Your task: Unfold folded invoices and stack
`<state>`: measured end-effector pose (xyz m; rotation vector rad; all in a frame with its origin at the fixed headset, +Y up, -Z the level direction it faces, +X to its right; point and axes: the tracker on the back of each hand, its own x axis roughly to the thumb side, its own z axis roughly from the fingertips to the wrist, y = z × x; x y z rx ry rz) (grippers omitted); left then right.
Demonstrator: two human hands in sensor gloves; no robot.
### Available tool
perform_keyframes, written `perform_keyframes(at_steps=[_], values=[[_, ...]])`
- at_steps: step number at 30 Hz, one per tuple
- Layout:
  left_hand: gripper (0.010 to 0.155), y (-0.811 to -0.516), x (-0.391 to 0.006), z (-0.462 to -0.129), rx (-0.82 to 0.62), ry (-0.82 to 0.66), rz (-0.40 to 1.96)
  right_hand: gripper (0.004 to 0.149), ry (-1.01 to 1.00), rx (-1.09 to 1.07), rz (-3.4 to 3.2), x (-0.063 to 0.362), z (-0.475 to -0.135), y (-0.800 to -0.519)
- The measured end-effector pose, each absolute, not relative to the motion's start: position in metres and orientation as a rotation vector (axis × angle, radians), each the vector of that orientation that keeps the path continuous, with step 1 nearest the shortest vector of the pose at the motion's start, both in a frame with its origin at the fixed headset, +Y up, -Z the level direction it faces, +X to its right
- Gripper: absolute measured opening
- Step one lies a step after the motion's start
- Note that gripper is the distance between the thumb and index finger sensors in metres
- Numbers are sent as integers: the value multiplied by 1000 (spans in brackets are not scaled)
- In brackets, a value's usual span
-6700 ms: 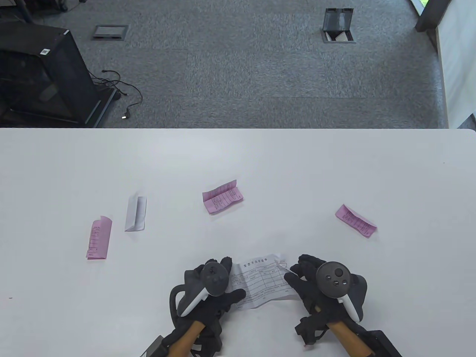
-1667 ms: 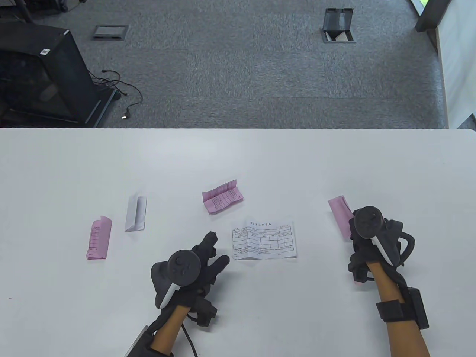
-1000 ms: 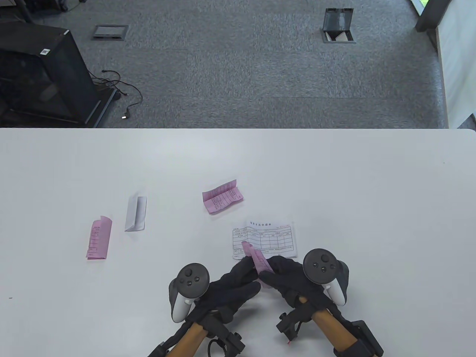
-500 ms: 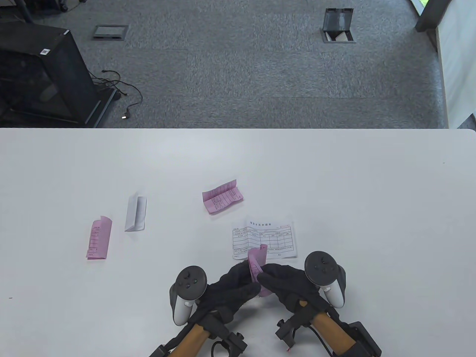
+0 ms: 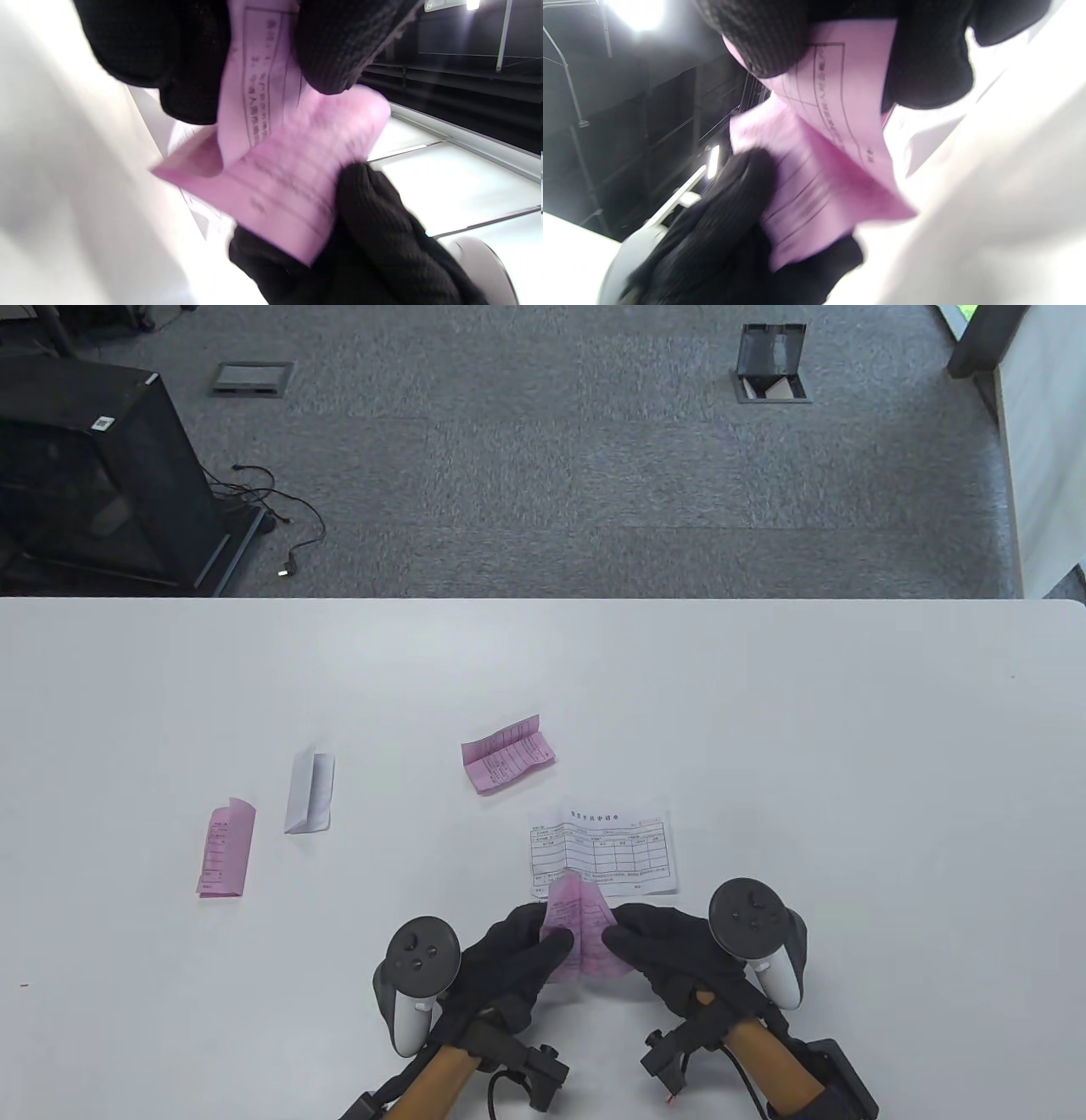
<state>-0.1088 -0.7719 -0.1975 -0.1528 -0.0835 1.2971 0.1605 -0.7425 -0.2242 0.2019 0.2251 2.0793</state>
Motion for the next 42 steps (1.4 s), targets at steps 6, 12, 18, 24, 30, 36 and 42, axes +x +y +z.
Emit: perform_keyframes(at_steps=[6,12,18,24,30,36,42], values=[[43,-767,-126,-201,-116,18,1267,37,184,69,2188,194,-231,-737],[44,-774,-129,-204,-197,65,1261,37,219,26,2324,202,-232,-741],[57,-768,-124,-204,-236,47,869,36,294,36,2579,194,-232,-748],[65,-770,-111,-208,-303,47,568,36,369,75,2768,178,-232,-761],[75,-770,-92,-207,-272,6,290,37,375,132,2944,163,-228,-766],[91,-769,-82,-204,-284,-21,107,37,386,138,2996,160,-226,-765],[83,-768,-78,-197,-197,-109,-6,37,472,136,3009,162,-225,-763]])
